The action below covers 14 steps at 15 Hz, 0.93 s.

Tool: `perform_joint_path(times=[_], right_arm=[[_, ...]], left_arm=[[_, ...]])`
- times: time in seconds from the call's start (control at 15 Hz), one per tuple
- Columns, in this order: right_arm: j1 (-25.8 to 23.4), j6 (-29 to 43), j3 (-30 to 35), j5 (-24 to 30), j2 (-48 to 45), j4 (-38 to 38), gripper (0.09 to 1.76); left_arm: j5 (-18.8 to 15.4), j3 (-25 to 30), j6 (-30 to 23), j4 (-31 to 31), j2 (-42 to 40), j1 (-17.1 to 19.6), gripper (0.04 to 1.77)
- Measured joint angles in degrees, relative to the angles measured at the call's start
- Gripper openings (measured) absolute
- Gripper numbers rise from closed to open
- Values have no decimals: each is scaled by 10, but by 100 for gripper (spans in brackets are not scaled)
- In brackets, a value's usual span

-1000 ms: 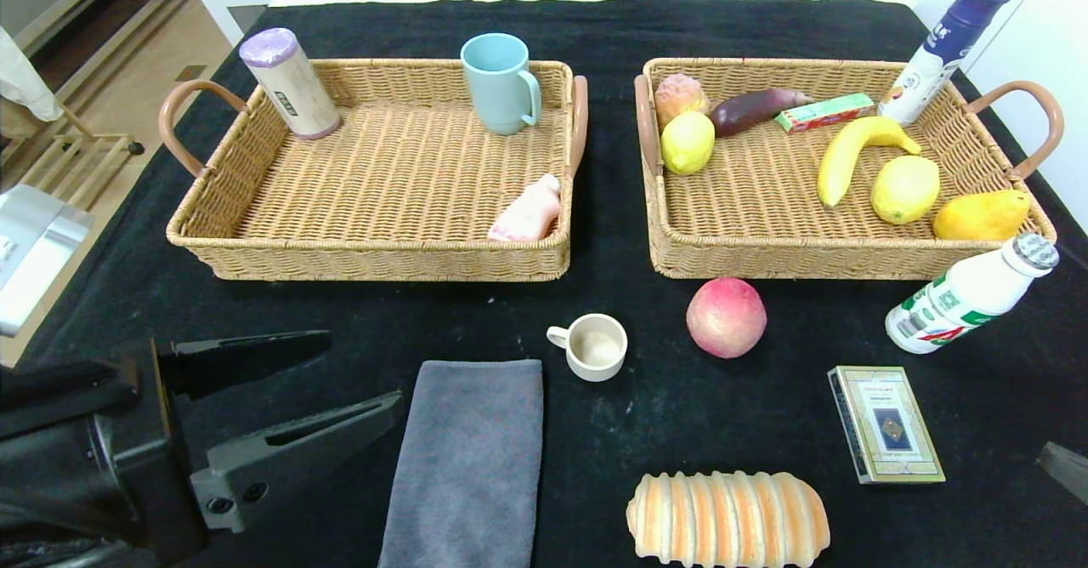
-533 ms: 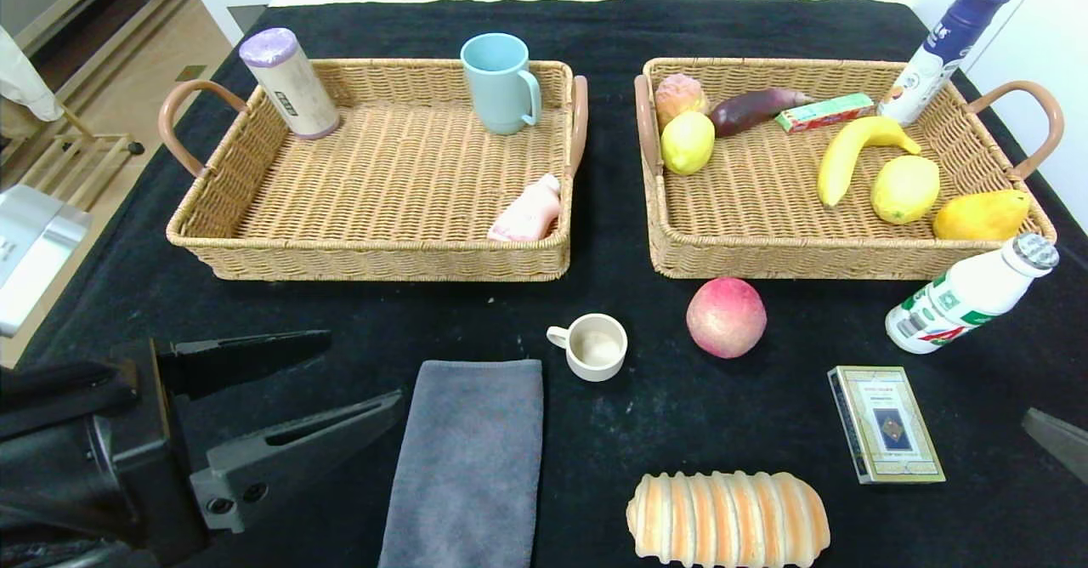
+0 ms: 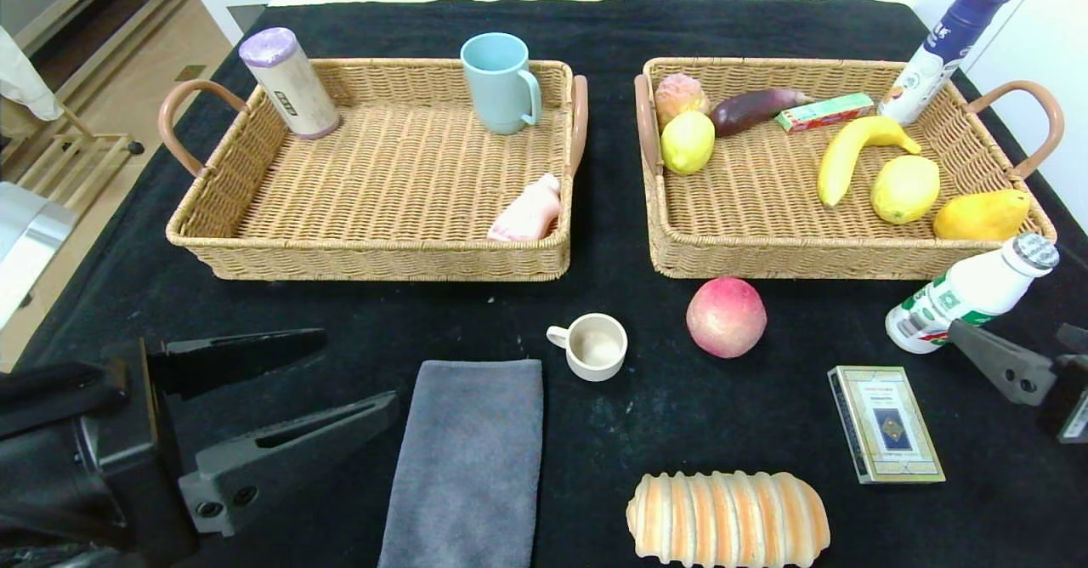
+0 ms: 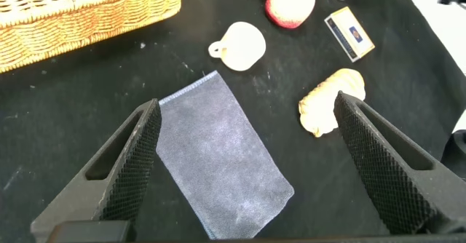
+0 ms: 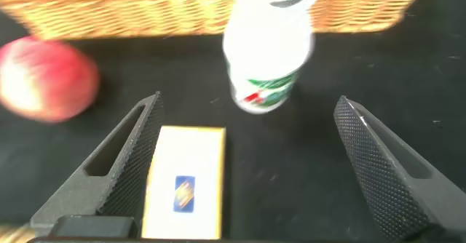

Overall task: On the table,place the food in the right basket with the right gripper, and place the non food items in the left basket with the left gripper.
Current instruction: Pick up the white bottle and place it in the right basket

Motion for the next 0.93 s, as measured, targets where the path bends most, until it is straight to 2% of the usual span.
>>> perform_joint_path(times=[0.33, 0.67, 0.93], right_arm=[[-17, 1, -15, -7, 44, -16, 171], [-36, 0, -26, -5, 95, -95, 171], [-45, 0, -31, -4, 112, -99, 171]], left_arm=[[0, 0, 1, 0, -5, 0, 172], [0, 0, 1, 0, -9, -1, 172], [0, 0, 1, 0, -9, -2, 172]])
